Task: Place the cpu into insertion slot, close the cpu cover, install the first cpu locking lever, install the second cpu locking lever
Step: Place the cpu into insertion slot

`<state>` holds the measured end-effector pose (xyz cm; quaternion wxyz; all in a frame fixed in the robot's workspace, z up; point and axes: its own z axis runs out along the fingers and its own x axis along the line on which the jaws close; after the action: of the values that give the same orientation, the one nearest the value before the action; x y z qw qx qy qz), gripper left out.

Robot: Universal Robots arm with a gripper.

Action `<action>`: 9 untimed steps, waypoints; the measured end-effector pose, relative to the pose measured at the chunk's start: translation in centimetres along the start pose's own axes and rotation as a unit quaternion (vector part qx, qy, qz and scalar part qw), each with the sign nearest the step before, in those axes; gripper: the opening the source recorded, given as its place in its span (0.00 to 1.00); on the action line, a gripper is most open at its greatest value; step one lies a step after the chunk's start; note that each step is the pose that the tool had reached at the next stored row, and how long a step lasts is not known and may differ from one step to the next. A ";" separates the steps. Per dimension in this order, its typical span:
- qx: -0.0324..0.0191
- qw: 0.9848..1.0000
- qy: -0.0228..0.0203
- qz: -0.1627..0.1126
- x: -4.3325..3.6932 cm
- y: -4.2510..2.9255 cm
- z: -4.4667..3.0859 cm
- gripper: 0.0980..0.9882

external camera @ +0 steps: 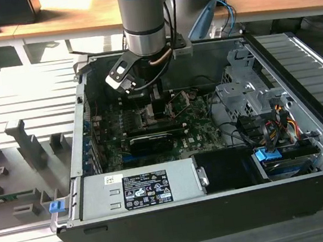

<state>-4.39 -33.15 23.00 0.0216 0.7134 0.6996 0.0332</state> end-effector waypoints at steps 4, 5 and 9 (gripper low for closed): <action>0.000 1.000 0.000 0.000 0.61 -0.17 1.05 0.50; 0.000 1.000 0.000 0.000 0.73 -0.22 1.48 0.50; 0.000 1.000 0.000 0.000 0.86 -0.31 2.50 0.50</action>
<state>-4.49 -32.25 20.49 0.0216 0.7136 0.6994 0.0332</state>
